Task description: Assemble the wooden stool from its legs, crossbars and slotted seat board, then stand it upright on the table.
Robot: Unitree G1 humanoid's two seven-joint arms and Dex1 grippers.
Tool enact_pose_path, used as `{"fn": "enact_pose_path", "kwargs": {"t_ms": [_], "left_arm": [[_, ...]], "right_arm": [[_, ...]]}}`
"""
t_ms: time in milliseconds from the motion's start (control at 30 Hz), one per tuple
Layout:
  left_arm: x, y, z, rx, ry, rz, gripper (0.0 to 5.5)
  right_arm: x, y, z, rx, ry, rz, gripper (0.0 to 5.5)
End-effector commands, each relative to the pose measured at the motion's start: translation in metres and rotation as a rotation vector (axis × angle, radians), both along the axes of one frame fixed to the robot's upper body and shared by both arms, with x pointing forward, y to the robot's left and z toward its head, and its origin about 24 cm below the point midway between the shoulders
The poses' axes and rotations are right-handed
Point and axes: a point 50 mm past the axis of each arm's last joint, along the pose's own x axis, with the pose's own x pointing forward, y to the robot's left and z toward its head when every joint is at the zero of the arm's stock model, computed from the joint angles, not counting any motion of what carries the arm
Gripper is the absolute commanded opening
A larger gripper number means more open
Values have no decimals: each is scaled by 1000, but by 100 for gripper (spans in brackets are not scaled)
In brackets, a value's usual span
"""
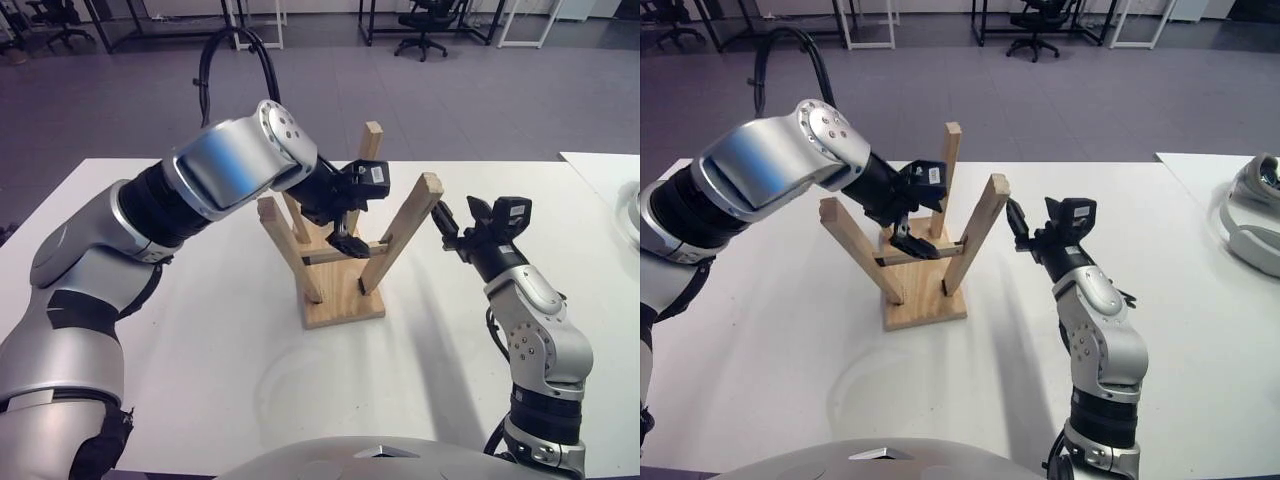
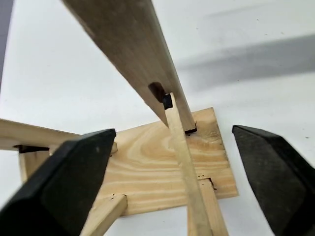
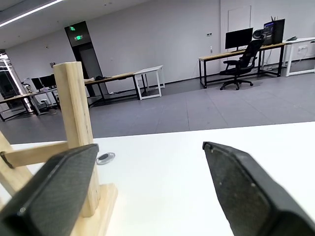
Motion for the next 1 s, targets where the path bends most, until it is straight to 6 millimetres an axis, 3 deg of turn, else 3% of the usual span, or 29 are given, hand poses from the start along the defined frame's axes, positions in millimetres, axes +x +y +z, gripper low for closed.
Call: {"fn": "enact_pose_path", "kwargs": {"t_ms": [33, 233, 533, 667, 767, 867, 1000], "left_arm": [[0, -1, -24, 76, 36, -45, 363], [4, 3, -39, 164, 22, -100, 258], [17, 5, -39, 136, -14, -39, 99], [16, 5, -39, 124, -13, -37, 60], [16, 5, -39, 115, -10, -32, 48], [19, 4, -40, 98, 0, -10, 46], [22, 0, -38, 61, 12, 20, 46]], "right_arm": [[7, 7, 1, 1, -18, 4, 396], [10, 15, 0, 9, -42, -9, 396], [9, 16, 3, 7, -84, -6, 396], [13, -1, 28, 34, -174, -65, 396], [19, -7, 58, 80, -257, -58, 396], [19, 3, 83, 77, -305, 6, 396], [9, 21, 97, 134, -283, 55, 396]]}}
